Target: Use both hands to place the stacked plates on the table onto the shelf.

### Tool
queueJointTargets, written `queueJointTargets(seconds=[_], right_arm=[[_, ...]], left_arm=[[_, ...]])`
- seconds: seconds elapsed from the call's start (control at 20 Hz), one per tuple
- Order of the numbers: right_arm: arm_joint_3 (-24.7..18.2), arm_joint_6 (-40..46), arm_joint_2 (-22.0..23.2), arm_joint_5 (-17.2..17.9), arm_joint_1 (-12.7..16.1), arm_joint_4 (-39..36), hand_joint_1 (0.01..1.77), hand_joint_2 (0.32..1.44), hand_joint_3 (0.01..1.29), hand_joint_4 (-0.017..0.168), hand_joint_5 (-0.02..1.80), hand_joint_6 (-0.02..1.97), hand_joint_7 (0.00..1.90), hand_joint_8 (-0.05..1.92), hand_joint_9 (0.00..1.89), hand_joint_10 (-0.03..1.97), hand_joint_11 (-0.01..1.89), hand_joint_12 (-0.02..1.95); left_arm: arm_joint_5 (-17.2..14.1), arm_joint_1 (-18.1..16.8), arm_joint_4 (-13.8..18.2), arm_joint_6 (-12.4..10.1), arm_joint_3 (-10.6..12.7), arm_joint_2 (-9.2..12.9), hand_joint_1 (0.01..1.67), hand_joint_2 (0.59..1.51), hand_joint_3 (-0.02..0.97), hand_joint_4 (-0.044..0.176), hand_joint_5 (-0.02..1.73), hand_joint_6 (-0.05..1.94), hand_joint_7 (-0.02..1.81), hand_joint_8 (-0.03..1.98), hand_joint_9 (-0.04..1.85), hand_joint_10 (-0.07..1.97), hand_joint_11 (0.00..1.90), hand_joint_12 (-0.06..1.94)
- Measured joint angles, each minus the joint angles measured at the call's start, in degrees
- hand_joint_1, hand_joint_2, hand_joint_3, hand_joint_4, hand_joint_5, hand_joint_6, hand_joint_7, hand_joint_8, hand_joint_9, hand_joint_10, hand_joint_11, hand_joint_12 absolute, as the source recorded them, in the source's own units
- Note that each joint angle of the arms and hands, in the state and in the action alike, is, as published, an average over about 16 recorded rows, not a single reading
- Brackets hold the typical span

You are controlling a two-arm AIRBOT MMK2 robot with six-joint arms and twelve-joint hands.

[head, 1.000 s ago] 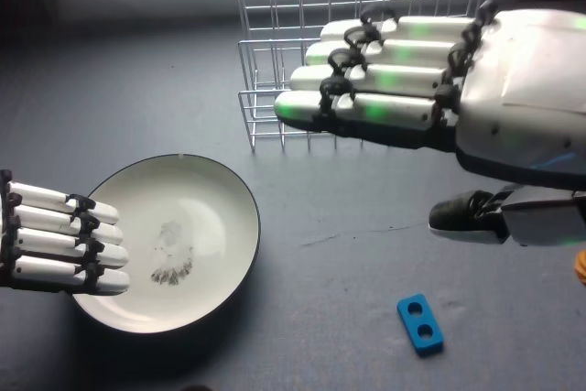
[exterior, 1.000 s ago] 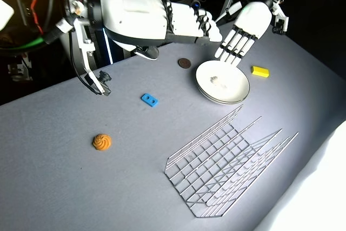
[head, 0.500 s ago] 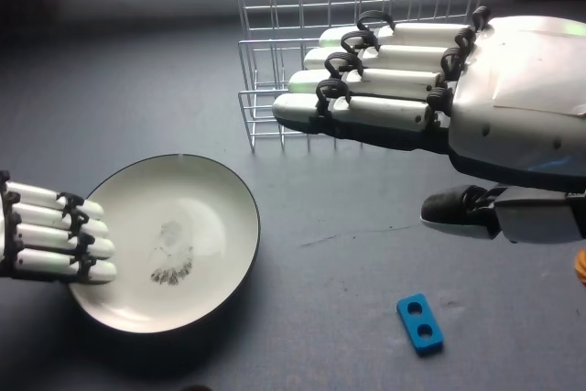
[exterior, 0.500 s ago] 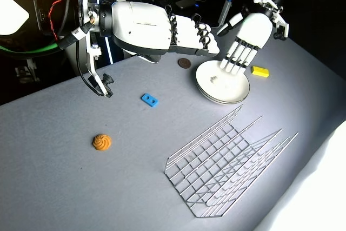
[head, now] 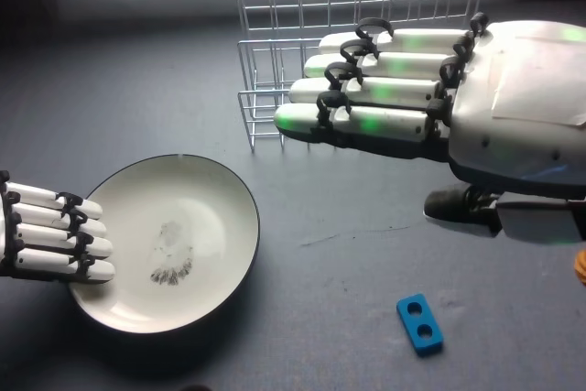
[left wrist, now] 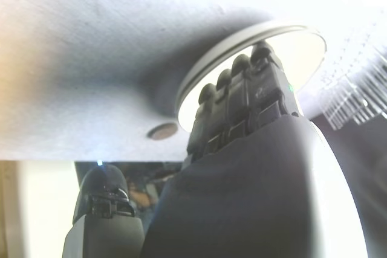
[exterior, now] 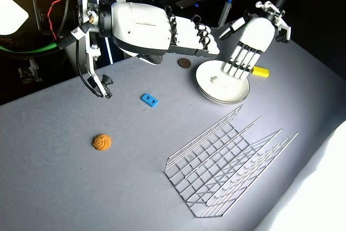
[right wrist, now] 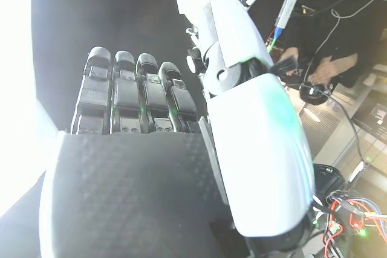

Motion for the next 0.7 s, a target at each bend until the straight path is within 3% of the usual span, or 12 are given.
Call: queueJointTargets(seconds=[0.7], right_arm=[[0.0,-5.5,-2.2,-3.4,-0.7,0.9,1.19,1.18,0.03,0.003,0.02,0.02,0.02,0.02,0.02,0.02,0.02,0.0]], left_arm=[[0.1,1.8,-0.2,0.8,0.5,-1.2,0.02,1.087,0.019,0.0,0.01,0.0,0.01,0.02,0.02,0.02,0.02,-0.02]])
